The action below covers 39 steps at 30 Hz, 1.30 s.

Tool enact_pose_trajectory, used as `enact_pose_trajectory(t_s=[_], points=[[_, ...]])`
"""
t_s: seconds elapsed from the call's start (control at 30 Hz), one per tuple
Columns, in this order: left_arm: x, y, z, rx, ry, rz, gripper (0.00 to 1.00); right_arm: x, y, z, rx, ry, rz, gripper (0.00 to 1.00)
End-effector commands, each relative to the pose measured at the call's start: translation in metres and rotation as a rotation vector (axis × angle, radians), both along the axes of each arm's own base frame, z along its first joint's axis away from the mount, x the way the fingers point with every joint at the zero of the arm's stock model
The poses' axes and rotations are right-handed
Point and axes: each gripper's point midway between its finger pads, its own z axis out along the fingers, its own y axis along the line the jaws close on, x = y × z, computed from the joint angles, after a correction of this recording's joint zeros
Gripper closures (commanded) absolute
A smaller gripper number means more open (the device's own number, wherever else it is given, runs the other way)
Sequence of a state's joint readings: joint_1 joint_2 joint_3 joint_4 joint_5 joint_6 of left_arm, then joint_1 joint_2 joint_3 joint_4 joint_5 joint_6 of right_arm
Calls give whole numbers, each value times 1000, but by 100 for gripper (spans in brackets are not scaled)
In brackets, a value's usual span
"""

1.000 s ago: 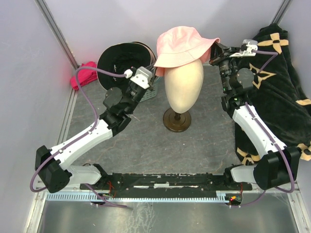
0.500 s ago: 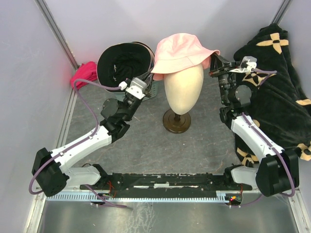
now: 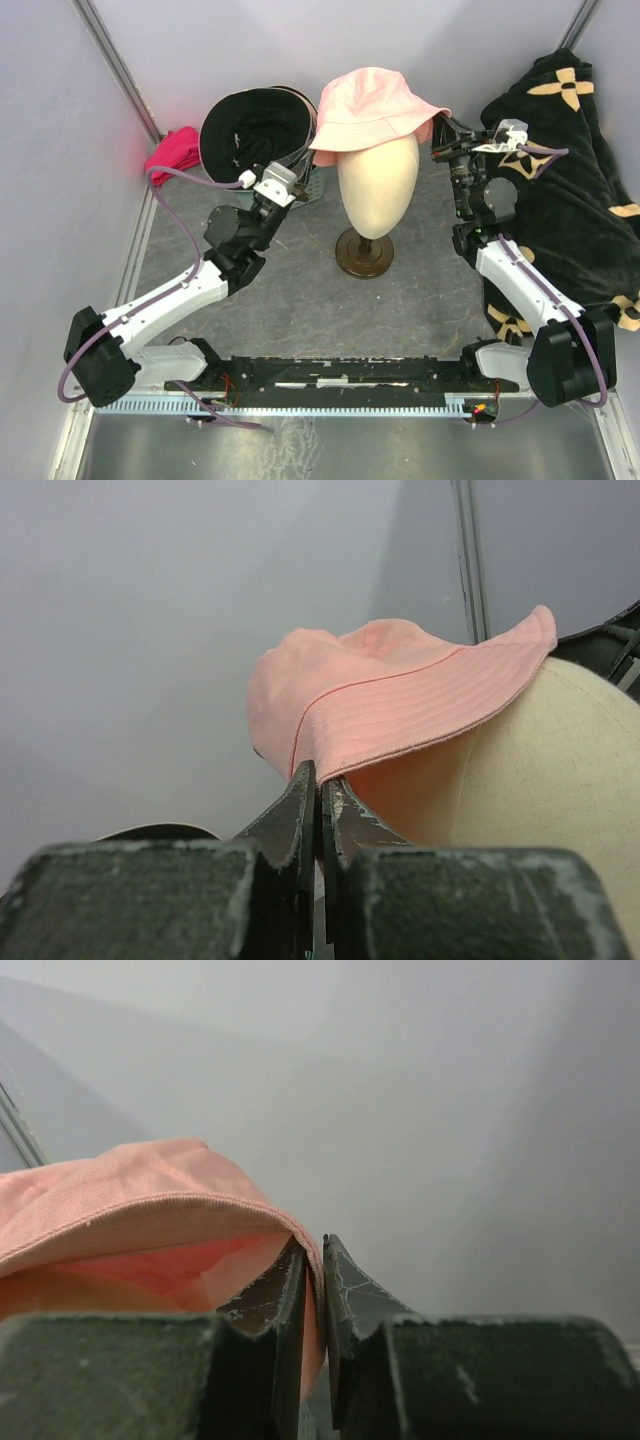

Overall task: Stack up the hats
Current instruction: Place the hat on the hat stand.

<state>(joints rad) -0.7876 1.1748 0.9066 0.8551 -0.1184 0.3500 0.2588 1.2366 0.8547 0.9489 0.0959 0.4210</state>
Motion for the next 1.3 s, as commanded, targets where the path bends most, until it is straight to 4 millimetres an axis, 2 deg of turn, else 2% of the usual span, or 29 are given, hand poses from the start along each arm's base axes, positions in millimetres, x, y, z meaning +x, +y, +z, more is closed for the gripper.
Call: enact_pose_trajectory(t_s=[0.0, 0.4, 0.53, 0.73, 0.9, 1.07, 1.27], points=[[-17, 16, 61, -136, -121, -17, 97, 4, -27, 16, 4, 17, -114, 81], [-19, -8, 79, -98, -160, -102, 97, 5, -28, 12, 16, 37, -117, 79], [-24, -12, 93, -107, -185, -137, 97, 4, -29, 16, 43, 13, -112, 79], [-33, -10, 104, -107, -205, -165, 97, 4, -29, 17, 73, 6, -101, 79], [-42, -5, 98, -94, -202, -178, 97, 5, -27, 14, 77, 6, -88, 79], [-52, 1, 85, -84, -188, -192, 97, 5, -27, 3, 80, 15, -90, 78], [-61, 4, 81, -65, -188, -210, 97, 6, -30, -6, 96, 17, -98, 79]])
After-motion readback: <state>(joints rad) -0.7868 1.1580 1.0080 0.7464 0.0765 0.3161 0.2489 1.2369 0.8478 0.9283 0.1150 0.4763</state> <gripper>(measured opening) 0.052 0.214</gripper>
